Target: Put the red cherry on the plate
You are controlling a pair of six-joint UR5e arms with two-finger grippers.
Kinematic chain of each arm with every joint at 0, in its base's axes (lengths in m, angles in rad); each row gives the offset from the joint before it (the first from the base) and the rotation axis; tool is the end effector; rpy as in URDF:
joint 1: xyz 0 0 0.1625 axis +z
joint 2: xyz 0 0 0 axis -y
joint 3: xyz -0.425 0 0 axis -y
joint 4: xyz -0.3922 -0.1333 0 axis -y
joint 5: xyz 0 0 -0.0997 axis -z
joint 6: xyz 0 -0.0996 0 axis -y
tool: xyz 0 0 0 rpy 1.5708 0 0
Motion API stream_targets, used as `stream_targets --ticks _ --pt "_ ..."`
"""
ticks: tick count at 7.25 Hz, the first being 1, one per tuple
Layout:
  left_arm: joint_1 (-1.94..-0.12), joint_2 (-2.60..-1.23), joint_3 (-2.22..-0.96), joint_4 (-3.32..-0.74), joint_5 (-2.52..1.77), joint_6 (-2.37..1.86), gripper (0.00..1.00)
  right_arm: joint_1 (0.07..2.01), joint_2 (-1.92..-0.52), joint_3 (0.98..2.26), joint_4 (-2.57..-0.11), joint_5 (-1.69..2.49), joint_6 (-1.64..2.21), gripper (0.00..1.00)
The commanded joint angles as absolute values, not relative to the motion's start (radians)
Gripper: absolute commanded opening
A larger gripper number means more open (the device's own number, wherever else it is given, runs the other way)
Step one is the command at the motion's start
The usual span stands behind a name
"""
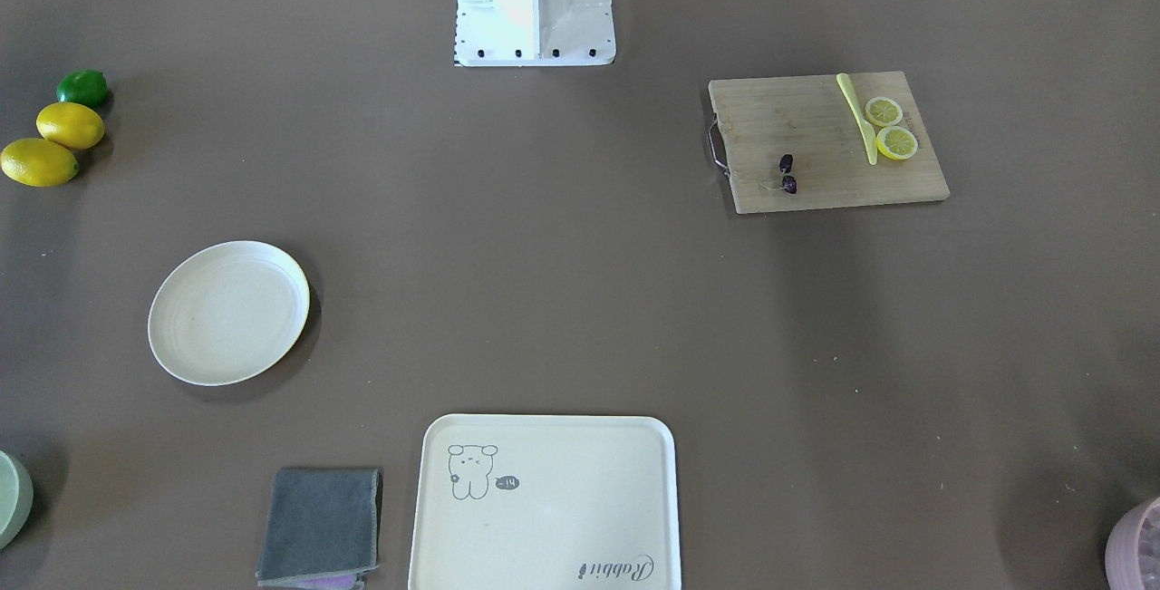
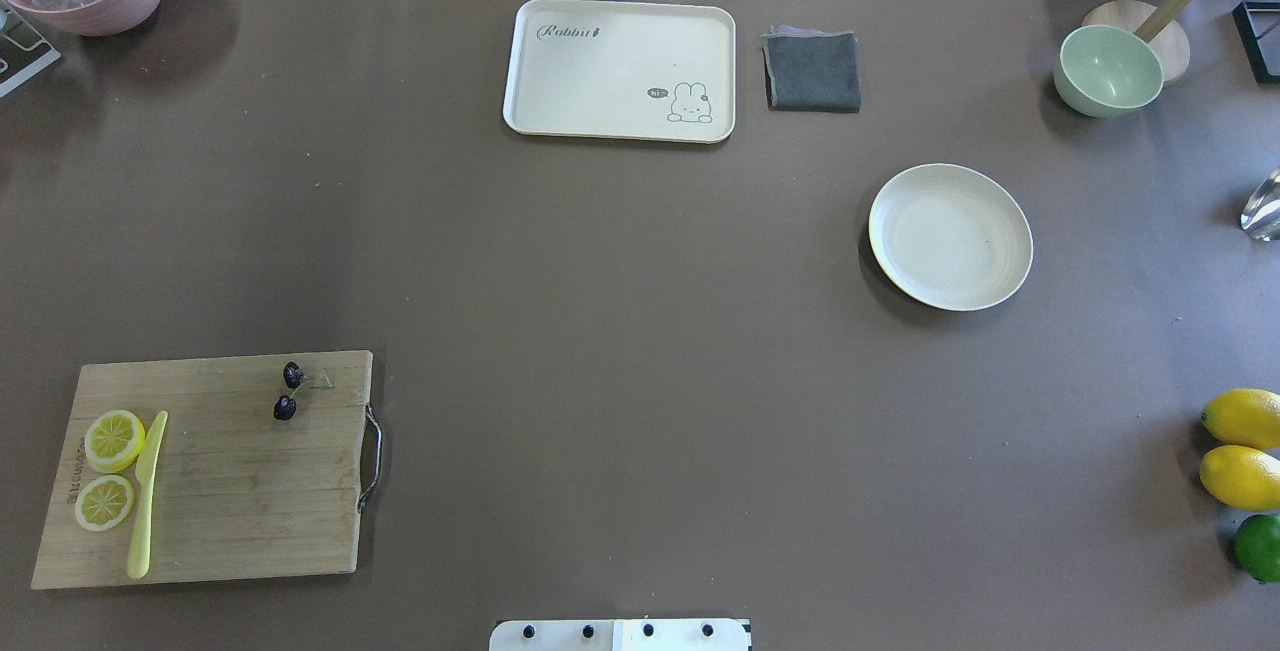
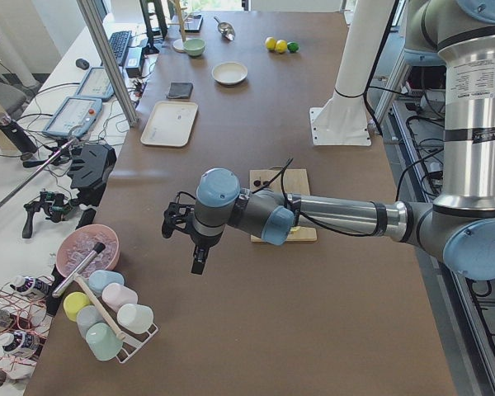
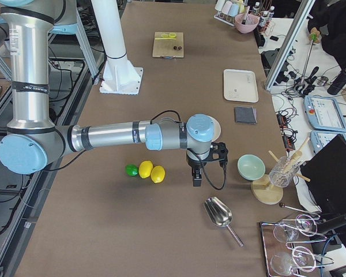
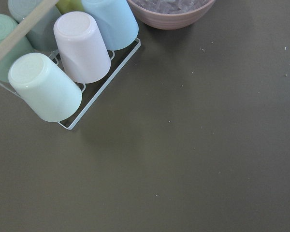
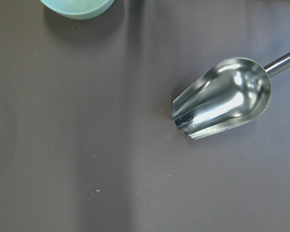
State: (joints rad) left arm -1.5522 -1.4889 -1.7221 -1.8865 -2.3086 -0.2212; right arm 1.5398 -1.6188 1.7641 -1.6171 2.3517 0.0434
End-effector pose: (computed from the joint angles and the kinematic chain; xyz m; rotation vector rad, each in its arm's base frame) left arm -0.0574 -0.4777 0.5897 0.2774 0.7666 -0.0492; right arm 0.0485 -0.4756 0.5908 0.0648 -0.7832 -0.0269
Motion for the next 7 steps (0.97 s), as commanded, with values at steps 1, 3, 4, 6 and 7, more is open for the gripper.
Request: stream_targets --ticks 1,3,4,6,7 --pt "-1.554 -1.479 -1.723 -1.887 -2.309 -0.221 0.98 1.54 -1.612 1.766 -1.617 2.352 0.044 1.0" --pt "-1.554 -1.47 -1.721 -1.887 -2.309 -0.222 0.98 1.54 -1.612 1.769 -1.615 2.353 0.044 1.0" --pt "-1.554 -1.47 -1.723 -1.887 -2.309 -0.222 0.98 1.54 -1.612 1.77 -1.615 2.353 0.044 1.0" --pt "-1.554 -1.47 -1.72 -1.888 -2.309 -0.222 0.98 1.54 -1.612 1.772 -1.611 2.353 0.043 1.0" --pt "-1.552 -1.471 -1.718 -1.888 -2.307 -0.222 0.98 1.54 -1.612 1.772 -1.611 2.353 0.043 1.0"
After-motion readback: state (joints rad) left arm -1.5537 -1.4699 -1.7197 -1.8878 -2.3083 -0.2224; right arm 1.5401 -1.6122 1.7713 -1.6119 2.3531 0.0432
